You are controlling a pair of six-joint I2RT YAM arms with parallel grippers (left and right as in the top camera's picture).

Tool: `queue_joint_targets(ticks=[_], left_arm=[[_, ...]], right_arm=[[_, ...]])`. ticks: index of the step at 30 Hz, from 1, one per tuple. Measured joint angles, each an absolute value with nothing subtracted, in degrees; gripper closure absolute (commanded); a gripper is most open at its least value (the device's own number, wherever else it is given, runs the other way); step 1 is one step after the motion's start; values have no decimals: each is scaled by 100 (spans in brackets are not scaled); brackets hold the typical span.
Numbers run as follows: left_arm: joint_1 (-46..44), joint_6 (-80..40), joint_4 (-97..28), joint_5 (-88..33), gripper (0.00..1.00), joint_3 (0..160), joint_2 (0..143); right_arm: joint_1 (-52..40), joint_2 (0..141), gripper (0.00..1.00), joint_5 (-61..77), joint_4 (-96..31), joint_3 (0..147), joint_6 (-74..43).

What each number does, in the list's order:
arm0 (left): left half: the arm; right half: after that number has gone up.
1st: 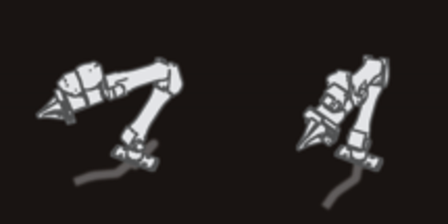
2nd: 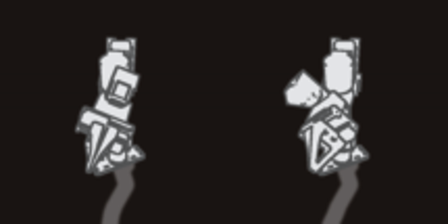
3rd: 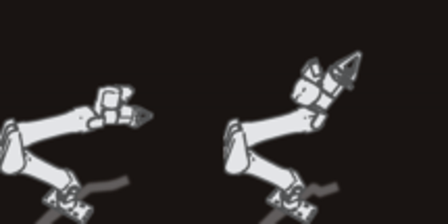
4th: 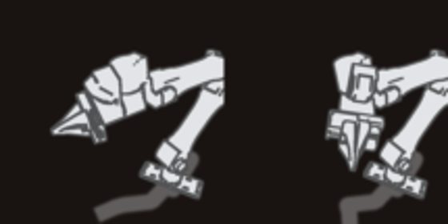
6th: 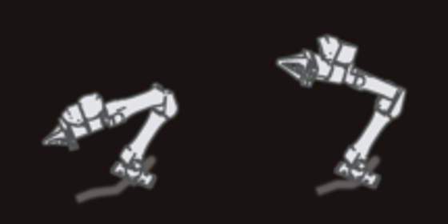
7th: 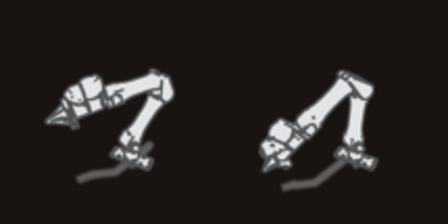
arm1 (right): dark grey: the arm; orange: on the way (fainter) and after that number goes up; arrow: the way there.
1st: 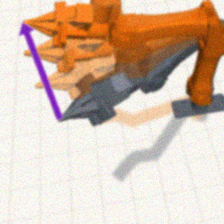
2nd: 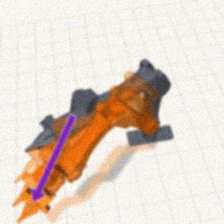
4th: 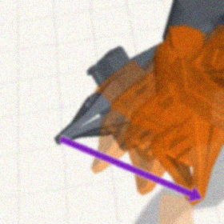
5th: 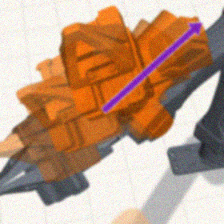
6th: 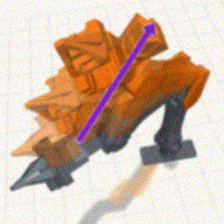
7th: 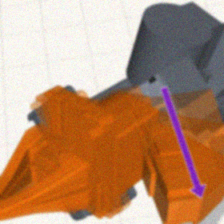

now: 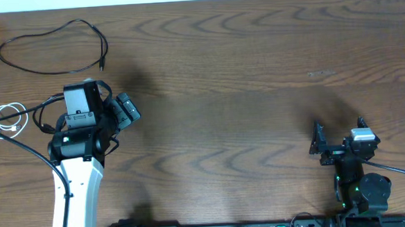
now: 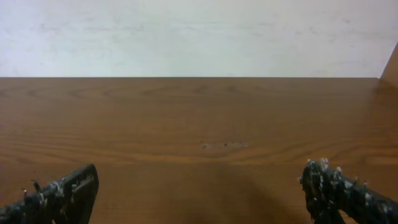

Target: Untangle cables

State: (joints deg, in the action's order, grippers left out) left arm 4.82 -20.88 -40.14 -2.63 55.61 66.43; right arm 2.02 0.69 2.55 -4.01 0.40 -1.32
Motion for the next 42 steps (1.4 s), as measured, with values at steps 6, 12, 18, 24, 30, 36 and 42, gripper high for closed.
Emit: queue_joint_targets(ticks=[6,12,18,24,30,36,42], left_arm=[[482,-2088,-4023,-263,2,5561,6643],[482,-2088,-4165,-263,2,5524,6473],[480,-2073,-4180,-228,2,4550,5413],[480,-2071,-4191,-121,2,3785,4228],[480,-1881,-4141,-49,2,3524,2965],[480,-1457,-4108,-148,2,3092,1903],[480,-1151,-3964,-309,2,2860,1673]], right_arm=[[202,69,1,255,-401,40,-132],[202,69,1,255,-401,40,-132],[202,69,1,252,-399,40,-150],[202,69,1,250,-401,40,-154],[202,69,1,248,-399,40,-154],[202,69,1,231,-401,40,-154],[202,69,1,228,-401,40,-154]])
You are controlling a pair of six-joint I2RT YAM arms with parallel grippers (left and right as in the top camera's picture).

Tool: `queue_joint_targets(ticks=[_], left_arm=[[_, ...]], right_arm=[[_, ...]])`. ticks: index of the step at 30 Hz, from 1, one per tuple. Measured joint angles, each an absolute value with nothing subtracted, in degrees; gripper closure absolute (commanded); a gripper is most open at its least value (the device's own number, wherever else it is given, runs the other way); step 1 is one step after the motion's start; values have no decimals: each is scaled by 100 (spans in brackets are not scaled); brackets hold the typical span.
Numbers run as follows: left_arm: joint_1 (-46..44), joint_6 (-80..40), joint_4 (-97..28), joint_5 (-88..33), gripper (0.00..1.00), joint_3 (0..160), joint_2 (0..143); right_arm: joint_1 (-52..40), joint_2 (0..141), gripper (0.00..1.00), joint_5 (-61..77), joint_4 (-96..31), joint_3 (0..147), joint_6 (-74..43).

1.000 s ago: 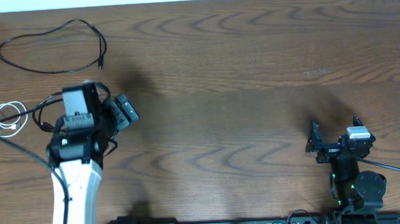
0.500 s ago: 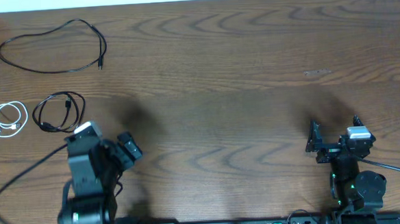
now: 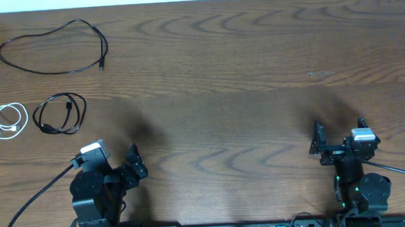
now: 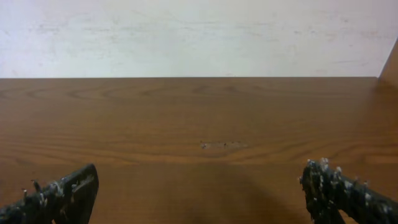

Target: Untangle cables

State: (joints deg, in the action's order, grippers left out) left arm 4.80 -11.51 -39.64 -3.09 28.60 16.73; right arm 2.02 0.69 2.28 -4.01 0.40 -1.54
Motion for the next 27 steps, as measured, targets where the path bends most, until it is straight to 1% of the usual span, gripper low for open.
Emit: queue_joint_targets(ticks=[15,27], left_arm=[[462,-1041,-2534,-462,2,1686,735],[148,-1041,-1273,-482,2,816,338]], right_arm=[[202,69,1,211,-401,40,-154],[202,69,1,209,-401,40,-154]])
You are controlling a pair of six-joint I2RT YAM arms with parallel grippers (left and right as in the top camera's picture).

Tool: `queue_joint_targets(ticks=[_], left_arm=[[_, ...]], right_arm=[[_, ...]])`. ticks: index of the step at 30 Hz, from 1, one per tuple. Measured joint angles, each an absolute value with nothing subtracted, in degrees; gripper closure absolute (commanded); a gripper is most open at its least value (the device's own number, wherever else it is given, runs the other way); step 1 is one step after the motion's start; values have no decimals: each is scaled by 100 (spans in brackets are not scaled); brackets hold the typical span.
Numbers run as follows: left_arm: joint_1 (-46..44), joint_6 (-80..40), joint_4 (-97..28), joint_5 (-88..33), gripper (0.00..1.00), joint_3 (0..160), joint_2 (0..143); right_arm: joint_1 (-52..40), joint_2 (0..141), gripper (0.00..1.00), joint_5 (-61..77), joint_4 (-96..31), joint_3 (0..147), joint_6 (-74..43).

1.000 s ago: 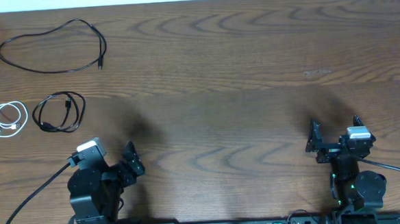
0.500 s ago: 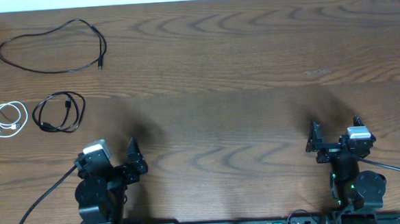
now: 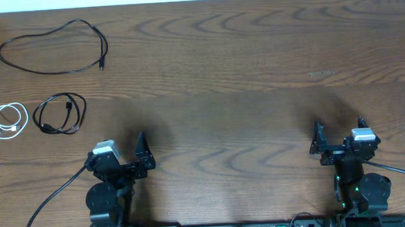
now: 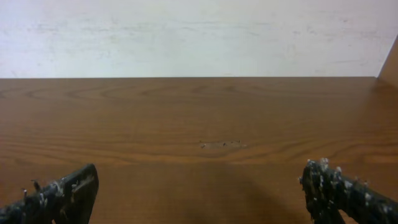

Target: Untangle cables

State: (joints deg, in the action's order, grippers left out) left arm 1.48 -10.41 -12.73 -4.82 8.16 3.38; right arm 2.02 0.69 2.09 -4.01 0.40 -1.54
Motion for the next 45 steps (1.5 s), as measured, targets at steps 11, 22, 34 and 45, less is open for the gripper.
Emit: queue_joint_targets(ticks=[11,22,34,45], left_arm=[[43,-967,-1039,-480,2,572,69],[-89,-823,-370,-259,2,425,58],[-89,-740,397,-237,2,36,58],[-93,-628,-126,-261,2,73,58]], right_arm=[[202,69,1,209,-401,40,-154],[202,69,1,209,-401,40,-154],[202,69,1,209,-401,40,-154],[202,69,1,191,-401,40,-154]])
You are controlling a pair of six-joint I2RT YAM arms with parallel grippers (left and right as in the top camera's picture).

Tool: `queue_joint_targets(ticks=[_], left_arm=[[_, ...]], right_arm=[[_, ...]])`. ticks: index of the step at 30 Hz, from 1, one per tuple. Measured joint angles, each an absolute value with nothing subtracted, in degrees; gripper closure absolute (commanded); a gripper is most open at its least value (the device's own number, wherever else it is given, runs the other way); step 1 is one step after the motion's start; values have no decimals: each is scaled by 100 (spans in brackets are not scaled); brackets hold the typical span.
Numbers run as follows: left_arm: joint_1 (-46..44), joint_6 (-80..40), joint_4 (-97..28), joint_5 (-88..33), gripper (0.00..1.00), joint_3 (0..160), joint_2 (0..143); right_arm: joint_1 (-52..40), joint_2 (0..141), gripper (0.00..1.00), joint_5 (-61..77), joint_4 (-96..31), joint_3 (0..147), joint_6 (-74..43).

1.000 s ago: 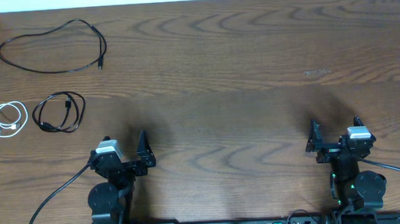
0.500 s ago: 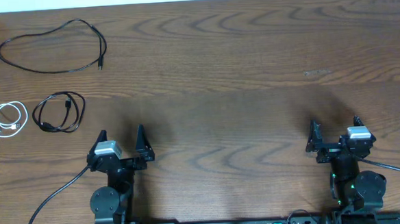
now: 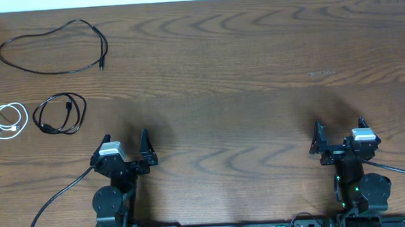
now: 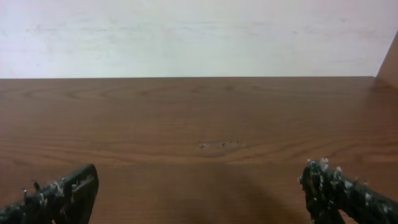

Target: Untangle cables

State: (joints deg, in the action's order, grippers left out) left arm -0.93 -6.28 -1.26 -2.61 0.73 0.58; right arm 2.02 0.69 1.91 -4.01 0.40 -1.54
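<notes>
Three separate cables lie at the table's left: a long black cable (image 3: pixel 53 50) spread in a loose loop at the far left corner, a small coiled black cable (image 3: pixel 59 113) nearer, and a coiled white cable (image 3: pixel 1 122) at the left edge. My left gripper (image 3: pixel 126 149) sits open near the front edge, well right of and nearer than the coils, holding nothing. At the front right, my right gripper (image 3: pixel 337 137) is open too; in its wrist view the gripper (image 4: pixel 199 186) has only bare wood between its fingers.
The wooden table (image 3: pixel 242 70) stretches across the view, with a small scuff mark (image 3: pixel 322 73) at the right. A pale wall (image 4: pixel 199 37) rises beyond the far edge. Black supply leads run from both arm bases at the front edge.
My left gripper has shifted slightly and now points straight toward the far edge. The cables and the right arm have not moved.
At first my left arm reached out over the small black coil by the white cable, hiding most of it. Then the arm was drawn back to the front edge, leaving the coil lying apart from the white one. It has stayed there; the right arm never moved.
</notes>
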Motion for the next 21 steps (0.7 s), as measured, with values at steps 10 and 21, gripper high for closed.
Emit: queue_joint_targets(ticks=[10,21], left_arm=[[-126,123,-130,-158,2,80,58],[-126,148,-165,165,2,123,58]], right_arm=[[202,69,1,189,-401,40,-154],[202,69,1,189,-401,40,-154]])
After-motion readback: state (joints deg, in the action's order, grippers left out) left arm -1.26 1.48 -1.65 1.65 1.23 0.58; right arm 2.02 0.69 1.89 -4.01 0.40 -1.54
